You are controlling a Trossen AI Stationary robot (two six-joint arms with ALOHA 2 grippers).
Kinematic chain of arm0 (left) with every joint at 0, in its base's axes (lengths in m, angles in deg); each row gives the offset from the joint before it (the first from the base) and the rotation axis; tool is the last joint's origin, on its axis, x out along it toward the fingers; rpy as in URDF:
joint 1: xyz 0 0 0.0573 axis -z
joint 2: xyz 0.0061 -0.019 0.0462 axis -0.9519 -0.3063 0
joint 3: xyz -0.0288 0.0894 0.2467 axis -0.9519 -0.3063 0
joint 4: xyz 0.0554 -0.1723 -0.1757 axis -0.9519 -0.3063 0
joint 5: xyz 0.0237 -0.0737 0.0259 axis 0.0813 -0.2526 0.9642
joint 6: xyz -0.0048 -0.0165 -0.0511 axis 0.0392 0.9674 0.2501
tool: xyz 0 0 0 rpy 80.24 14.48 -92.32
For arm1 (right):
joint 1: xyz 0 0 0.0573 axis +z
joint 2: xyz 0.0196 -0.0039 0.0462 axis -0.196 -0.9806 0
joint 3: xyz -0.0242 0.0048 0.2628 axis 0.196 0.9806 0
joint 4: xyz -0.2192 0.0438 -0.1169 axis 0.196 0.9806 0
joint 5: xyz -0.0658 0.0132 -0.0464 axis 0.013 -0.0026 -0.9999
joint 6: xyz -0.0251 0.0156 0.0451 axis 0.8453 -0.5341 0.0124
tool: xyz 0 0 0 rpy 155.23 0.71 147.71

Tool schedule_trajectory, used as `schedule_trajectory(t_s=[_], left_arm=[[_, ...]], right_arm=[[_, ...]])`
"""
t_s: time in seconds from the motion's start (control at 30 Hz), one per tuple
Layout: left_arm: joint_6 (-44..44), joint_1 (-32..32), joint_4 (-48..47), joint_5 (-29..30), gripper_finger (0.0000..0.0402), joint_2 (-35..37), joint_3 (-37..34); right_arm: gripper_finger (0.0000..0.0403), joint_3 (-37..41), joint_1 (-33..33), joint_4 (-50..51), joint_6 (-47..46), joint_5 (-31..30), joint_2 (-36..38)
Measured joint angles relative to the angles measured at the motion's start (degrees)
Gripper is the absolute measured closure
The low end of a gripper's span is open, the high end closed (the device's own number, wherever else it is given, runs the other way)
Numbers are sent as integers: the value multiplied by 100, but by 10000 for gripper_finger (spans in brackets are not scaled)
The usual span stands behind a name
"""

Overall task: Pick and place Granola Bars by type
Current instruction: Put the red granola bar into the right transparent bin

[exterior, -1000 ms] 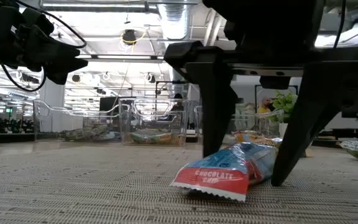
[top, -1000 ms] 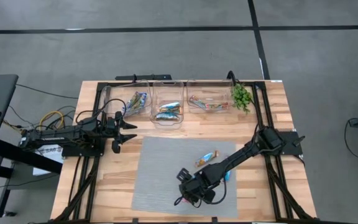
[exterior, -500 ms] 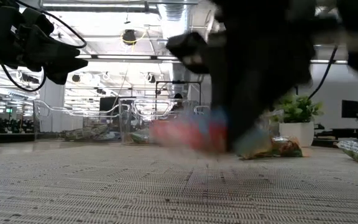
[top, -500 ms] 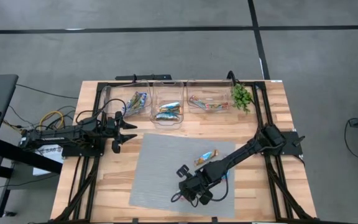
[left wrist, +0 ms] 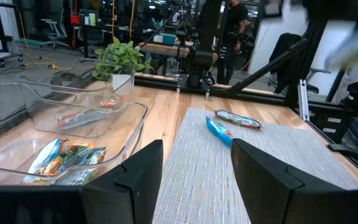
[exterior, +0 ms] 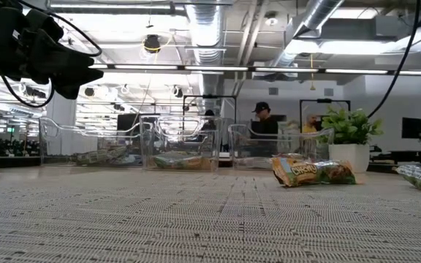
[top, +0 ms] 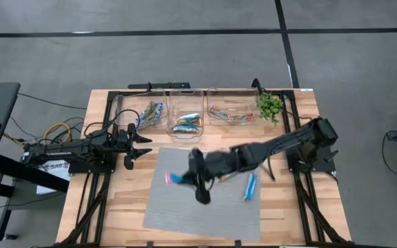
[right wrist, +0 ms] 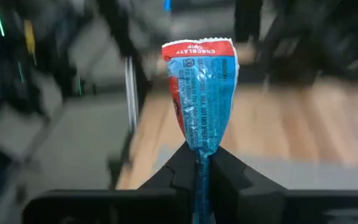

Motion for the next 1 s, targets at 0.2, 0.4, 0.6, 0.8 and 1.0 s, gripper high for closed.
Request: schedule_trajectory(t_s=[0.2, 0.4, 0.6, 0.8, 1.0], left_arm=[[0, -2, 0, 1, 219, 0, 1], [0, -1, -1, 0, 219, -1, 2], [0, -1, 0, -1, 219, -2, 2], [0, -1, 0, 0, 219, -1, -1], [2, -1, 0, -1, 219, -1, 1]], right_arm=[[381, -11, -416, -1073, -297, -2, 367], [385, -7, -743, -1208, -295, 0, 387], [385, 4, -1312, -1085, -280, -135, 280], [387, -7, -2249, -784, 352, -462, 295], [385, -7, -3319, -396, 792, -588, 295]])
